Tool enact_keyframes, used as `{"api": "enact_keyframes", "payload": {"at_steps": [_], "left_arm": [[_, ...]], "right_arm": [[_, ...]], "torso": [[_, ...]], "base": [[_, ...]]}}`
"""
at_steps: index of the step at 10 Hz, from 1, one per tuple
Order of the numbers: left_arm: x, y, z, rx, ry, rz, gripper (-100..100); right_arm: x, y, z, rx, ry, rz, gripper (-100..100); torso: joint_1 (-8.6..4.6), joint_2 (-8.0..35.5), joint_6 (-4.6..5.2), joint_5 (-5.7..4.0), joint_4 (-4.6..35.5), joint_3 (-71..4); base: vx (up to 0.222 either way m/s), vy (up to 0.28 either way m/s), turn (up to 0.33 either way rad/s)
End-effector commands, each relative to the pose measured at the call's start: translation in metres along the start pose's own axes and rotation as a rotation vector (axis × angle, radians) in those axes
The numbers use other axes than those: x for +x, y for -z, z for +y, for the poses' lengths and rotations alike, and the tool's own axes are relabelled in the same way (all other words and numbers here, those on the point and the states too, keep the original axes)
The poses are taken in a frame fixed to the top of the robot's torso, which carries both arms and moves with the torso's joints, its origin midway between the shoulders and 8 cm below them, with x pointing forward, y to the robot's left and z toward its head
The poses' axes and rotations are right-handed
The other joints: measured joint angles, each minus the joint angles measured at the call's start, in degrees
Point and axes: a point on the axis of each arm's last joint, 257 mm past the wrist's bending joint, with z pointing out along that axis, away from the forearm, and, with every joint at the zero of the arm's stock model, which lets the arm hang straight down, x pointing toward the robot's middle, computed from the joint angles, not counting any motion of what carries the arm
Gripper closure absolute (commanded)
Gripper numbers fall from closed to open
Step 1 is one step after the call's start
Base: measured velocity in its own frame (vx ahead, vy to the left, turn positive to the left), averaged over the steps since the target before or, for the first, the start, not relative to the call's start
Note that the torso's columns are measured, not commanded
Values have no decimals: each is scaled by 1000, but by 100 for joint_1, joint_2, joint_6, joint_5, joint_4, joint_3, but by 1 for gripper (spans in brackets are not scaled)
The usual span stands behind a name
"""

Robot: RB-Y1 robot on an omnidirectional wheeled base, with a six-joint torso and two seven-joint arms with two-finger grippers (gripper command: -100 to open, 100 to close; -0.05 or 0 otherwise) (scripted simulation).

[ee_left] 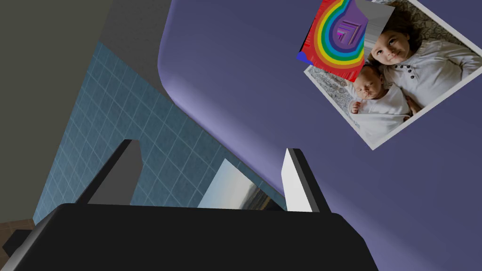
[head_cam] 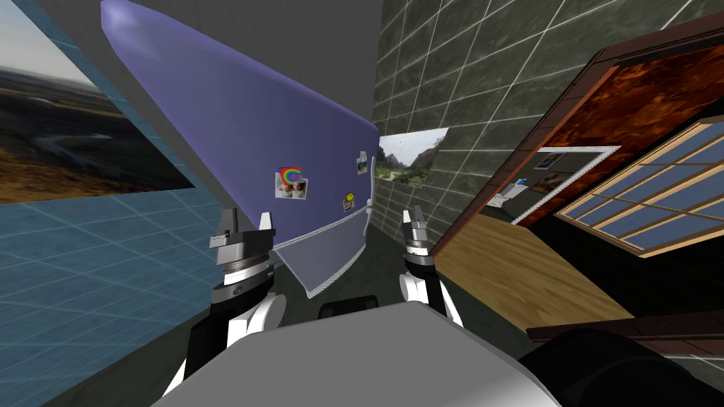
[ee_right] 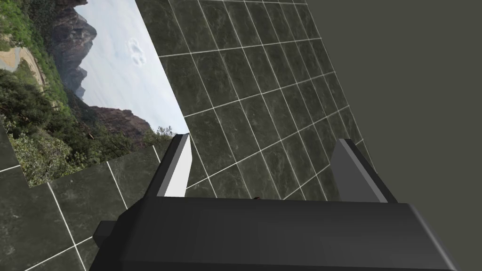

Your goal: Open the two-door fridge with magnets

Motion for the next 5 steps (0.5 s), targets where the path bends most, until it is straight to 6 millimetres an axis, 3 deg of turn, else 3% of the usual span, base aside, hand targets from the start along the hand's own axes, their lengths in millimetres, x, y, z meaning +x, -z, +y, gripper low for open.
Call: {"api": "enact_keyframes", "payload": {"at_steps": [1, 5], "left_arm": [[0, 0, 0, 0, 0, 0, 0], [0, 0, 0, 0, 0, 0, 0]], "right_arm": [[0, 0, 0, 0, 0, 0, 0], [0, 0, 0, 0, 0, 0, 0]], "torso": [[0, 232, 0, 0, 235, -467], [0, 1845, 0, 0, 1846, -3692]], "base": [[0, 0, 0], [0, 0, 0]]}}
